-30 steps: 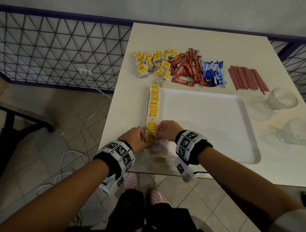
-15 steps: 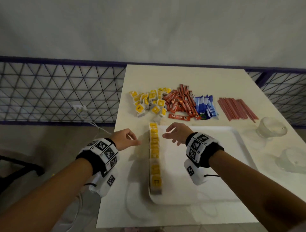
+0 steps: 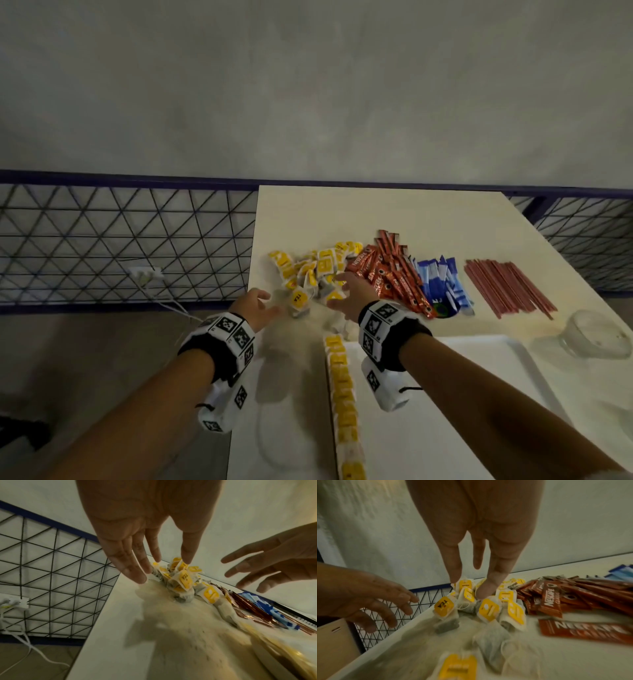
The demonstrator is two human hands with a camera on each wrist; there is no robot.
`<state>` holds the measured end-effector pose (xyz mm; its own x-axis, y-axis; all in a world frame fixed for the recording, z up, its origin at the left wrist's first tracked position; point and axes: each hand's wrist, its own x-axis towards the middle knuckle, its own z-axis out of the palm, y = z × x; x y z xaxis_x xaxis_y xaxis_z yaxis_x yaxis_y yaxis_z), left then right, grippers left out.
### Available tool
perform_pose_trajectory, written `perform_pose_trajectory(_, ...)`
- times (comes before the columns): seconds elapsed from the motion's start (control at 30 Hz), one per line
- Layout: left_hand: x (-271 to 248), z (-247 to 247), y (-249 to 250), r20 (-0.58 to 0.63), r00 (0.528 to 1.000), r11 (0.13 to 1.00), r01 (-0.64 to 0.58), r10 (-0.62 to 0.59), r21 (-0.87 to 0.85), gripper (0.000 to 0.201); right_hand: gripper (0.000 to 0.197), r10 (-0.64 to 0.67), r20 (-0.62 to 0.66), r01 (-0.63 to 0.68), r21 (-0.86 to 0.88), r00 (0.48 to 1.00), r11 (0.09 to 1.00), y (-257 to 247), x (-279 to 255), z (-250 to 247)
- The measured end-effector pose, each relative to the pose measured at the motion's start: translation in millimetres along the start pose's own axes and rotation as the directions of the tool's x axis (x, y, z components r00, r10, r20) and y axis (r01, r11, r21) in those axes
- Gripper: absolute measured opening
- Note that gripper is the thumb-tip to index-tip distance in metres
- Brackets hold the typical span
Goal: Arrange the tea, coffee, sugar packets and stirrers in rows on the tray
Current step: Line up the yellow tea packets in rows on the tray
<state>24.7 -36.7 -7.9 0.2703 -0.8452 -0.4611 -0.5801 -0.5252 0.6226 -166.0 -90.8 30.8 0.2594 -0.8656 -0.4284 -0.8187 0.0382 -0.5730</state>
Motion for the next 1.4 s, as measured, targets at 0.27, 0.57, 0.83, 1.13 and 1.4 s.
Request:
perform_pose_trajectory(0.27, 48.3, 0.0, 25.5, -0.122, 0.977, 0.985, -0.174, 0.172, -0.005, 0.055, 0.068, -0.053, -0.01, 0.051, -0.153, 0.999, 0.987, -23.5, 60.7, -18.1)
perform_pose_trajectory(0.57, 83.1, 16.4, 57.5, 0.069, 0.957, 0.861, -0.284, 0.282, 0.422, 0.06, 0.04, 0.041, -0.024, -0.043, -0.057, 0.999, 0.997, -24.6, 86.8, -5.5)
perform_pose_trajectory(0.83, 77.0, 15.8, 67.1, 0.016, 0.957, 0.881, -0.273, 0.289, 0.387, 0.028, 0.027, -0.028, -0.073, 0.025, -0.044, 0.997, 0.999, -17.3, 84.6, -9.9)
perform_pose_trajectory(1.13, 42.9, -11.3, 79.7, -0.114, 0.96, 0.958, -0.267, 0.255, -0.104, 0.039, 0.022, -0.179, -0.176, 0.188, 0.039, 0.968, 0.981, -7.5, 38.0, -47.2)
perform_pose_trajectory(1.4, -24.8, -3.7, 91.2, 0.078, 0.994, 0.565, 0.019, 0.08, -0.825, 0.007, 0.014, -0.152, 0.032, 0.113, 0.525, 0.988, 0.843, -13.6, -31.1, -66.8)
